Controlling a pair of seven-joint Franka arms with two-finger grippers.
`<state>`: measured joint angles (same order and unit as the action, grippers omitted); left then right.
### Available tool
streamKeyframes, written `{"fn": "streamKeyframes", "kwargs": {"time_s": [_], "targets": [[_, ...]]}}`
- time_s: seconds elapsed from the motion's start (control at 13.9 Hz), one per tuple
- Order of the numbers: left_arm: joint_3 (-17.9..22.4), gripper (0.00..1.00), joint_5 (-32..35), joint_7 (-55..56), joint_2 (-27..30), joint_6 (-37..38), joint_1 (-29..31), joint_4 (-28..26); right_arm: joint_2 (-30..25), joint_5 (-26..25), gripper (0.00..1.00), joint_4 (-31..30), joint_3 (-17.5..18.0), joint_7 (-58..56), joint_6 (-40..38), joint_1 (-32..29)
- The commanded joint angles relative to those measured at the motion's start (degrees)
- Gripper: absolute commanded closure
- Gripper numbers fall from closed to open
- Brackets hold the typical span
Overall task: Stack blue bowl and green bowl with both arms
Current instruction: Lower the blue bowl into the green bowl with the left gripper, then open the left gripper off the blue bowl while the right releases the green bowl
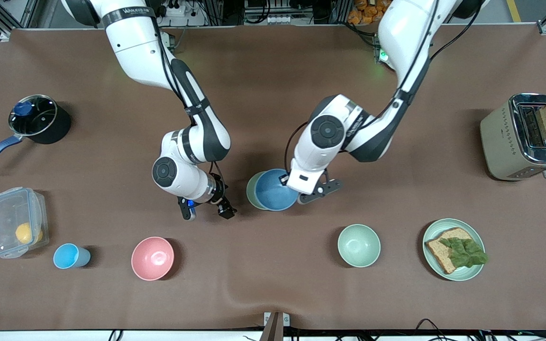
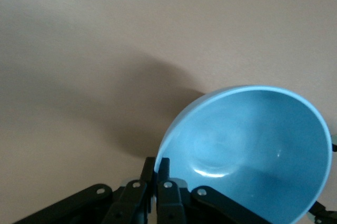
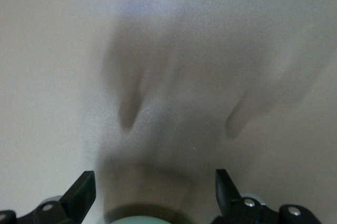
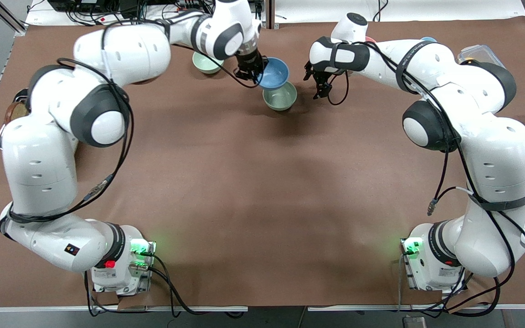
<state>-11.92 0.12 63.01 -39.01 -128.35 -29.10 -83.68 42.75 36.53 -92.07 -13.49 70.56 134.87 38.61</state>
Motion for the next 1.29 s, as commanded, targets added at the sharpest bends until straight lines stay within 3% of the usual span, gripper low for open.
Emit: {"fn": "streamKeyframes", "kwargs": {"time_s": [0.0,0.65,1.22], "targets": [[0.67,1.0,-1.35,2.37,-2.82,-3.03,-2.35,2.03,1.55,0.21,0.0,1.72,-0.04,1.07,1.17,0.07],[0.76,1.0,-0.56,3.61,-4.23,-4.89,-3.77,1.24,2.34,1.09,0.0,1.72,0.13,1.77,3.91,1.38],[0.84,0.99,-0.56,3.61,-5.28,-4.89,-3.86,1.07,4.27,0.91,0.0,2.77,0.22,9.15,6.02,4.37]]}}
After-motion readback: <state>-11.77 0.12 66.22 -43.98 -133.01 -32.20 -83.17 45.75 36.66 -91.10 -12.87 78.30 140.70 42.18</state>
